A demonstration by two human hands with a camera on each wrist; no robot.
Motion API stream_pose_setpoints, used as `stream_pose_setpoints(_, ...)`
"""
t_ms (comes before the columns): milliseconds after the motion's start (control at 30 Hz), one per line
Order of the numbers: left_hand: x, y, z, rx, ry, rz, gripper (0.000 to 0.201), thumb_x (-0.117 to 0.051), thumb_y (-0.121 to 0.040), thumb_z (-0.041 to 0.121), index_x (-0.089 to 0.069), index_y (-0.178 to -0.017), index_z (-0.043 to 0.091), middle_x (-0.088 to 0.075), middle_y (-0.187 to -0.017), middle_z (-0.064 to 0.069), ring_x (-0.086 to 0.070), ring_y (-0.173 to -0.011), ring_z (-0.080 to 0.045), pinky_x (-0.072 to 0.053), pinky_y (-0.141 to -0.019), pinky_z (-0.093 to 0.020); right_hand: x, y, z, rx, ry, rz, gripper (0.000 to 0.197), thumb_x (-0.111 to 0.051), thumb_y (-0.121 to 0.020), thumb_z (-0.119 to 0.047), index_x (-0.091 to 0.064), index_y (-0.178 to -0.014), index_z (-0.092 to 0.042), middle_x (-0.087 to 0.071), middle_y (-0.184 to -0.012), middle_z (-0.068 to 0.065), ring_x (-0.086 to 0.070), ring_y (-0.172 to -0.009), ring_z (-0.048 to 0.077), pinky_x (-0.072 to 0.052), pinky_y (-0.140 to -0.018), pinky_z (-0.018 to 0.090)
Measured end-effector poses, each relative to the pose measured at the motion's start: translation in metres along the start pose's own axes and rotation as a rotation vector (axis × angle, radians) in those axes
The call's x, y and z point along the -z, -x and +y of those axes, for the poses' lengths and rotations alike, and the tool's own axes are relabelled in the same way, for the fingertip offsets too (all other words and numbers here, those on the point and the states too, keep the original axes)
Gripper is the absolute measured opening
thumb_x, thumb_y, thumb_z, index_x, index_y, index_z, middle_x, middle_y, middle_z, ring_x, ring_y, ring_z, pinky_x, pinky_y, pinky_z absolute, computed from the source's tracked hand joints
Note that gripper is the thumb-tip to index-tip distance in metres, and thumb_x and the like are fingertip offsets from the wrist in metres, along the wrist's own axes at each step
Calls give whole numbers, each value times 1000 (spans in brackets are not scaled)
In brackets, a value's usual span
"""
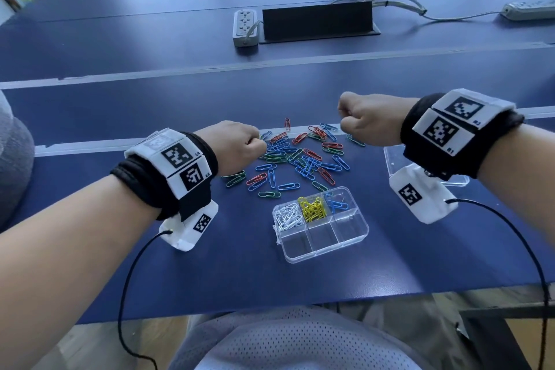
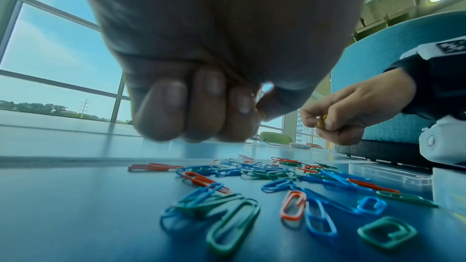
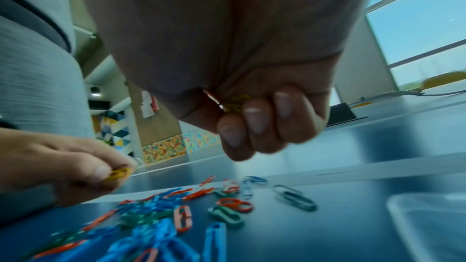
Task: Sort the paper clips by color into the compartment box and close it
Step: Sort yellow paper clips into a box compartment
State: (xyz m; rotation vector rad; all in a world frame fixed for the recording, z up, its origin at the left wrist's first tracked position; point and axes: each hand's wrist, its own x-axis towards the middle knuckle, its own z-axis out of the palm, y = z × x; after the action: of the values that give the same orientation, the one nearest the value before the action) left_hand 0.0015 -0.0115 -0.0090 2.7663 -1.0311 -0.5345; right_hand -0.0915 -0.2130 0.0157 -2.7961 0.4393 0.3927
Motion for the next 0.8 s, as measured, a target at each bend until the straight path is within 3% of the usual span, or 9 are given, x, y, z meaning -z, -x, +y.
stream_pose_setpoints(67, -1, 1, -1, -13, 34, -13, 26, -36, -92, 24, -48, -80, 5, -45, -67, -3, -44, -75, -26, -35, -66, -29, -4, 7, -12, 77, -12, -24, 18, -34, -94, -18, -43, -108, -13, -53, -82, 3, -48, -78, 27, -39, -69, 27)
stream_pose_setpoints(167, -1, 4, -2, -38, 37, -31, 25, -36, -91, 22, -40, -68, 12, -42, -62, -1, -40, -66, -23, -35, -64, -29, -8, 16, -27, 159, 3, -81, 29, -33, -95, -14, -49, -118, -18, -46, -69, -4, -42, -57, 12, -35, -50, 21)
stream_pose_setpoints(267, 0, 10, 0, -70, 1, -48, 33, -40, -88, 24, -34, -57, 14, -39, -57, -1, -38, -60, -18, -35, -61, -29, -7, 25, -40, 257, 43, -155, 30, -40, -91, -13, -63, -105, -24, -48, -66, -9, -42, -57, 4, -35, -55, 24)
stream_pose_setpoints(367, 0, 16, 6, -101, 26, -56, 32, -43, -84, 25, -37, -56, 12, -42, -54, -2, -38, -55, -18, -39, -58, -28, -6, 37, -50, 324, 80, -201, 27, -45, -87, -14, -68, -93, -28, -53, -63, -10, -46, -57, 4, -37, -57, 18)
stream_pose_setpoints(500, 0, 24, 18, -185, -16, -104, 34, -43, -87, 25, -35, -55, 14, -37, -52, -1, -33, -49, -12, -33, -53, -24, -9, 54, -62, 414, 235, -203, 26, -49, -83, -15, -71, -96, -19, -59, -64, -6, -53, -55, 2, -39, -54, 13)
stream_pose_setpoints(633, -1, 35, 30, -307, -85, -181, 30, -41, -92, 28, -43, -64, 17, -41, -55, 1, -38, -53, -8, -33, -57, -27, -11, 58, -67, 430, 286, -202, 29, -56, -80, -17, -72, -103, -27, -69, -83, -4, -57, -76, 16, -45, -69, 20)
stream_pose_setpoints(733, 1, 40, 38, -377, -145, -173, 21, -40, -92, 28, -48, -73, 25, -43, -57, 5, -42, -57, -4, -29, -62, -24, -12, 57, -65, 372, 259, -227, 32, -58, -77, -14, -72, -101, -28, -66, -73, -4, -54, -68, 15, -42, -58, 16)
stream_pose_setpoints(800, 2, 41, 43, -408, -188, -145, 17, -39, -92, 25, -50, -80, 24, -41, -58, 6, -42, -61, -11, -30, -65, -23, -9, 56, -61, 326, 222, -210, 32, -57, -74, -9, -74, -95, -27, -64, -66, -2, -51, -60, 13, -45, -58, 17)
